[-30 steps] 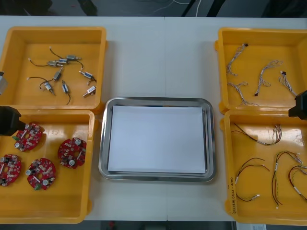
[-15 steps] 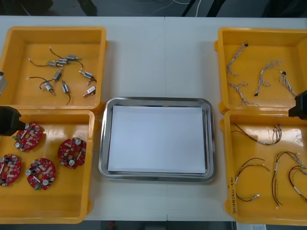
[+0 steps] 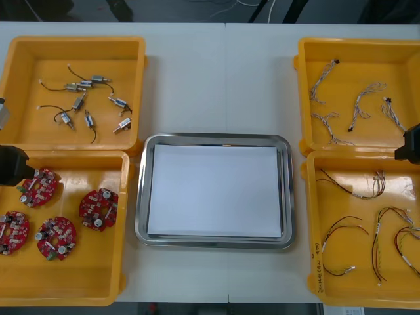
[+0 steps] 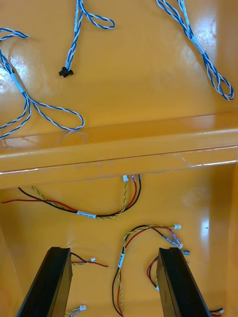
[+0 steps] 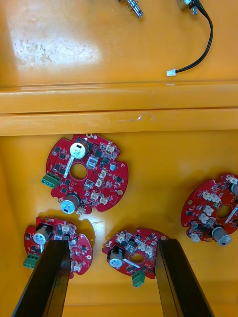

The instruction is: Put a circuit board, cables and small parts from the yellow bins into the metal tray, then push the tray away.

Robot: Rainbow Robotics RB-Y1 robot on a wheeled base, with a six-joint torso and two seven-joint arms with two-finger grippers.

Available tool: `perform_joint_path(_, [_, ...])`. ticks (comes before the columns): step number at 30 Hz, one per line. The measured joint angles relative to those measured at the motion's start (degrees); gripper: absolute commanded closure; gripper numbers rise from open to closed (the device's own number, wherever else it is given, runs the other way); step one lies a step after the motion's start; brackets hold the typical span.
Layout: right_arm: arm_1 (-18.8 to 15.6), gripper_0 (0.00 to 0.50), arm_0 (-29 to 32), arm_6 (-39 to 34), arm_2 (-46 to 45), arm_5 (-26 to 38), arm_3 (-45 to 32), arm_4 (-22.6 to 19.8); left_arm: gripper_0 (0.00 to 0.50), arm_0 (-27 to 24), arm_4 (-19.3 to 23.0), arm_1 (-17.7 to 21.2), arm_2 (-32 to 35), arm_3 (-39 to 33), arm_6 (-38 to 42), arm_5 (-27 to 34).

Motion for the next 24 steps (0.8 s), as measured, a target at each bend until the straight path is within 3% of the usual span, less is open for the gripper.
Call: perform_joint_path(24, [0.0, 0.000, 0.0, 0.0, 0.0, 0.0, 0.0, 0.0, 0.000, 0.0, 0.0, 0.0, 0.0, 0.0, 0.0, 0.0])
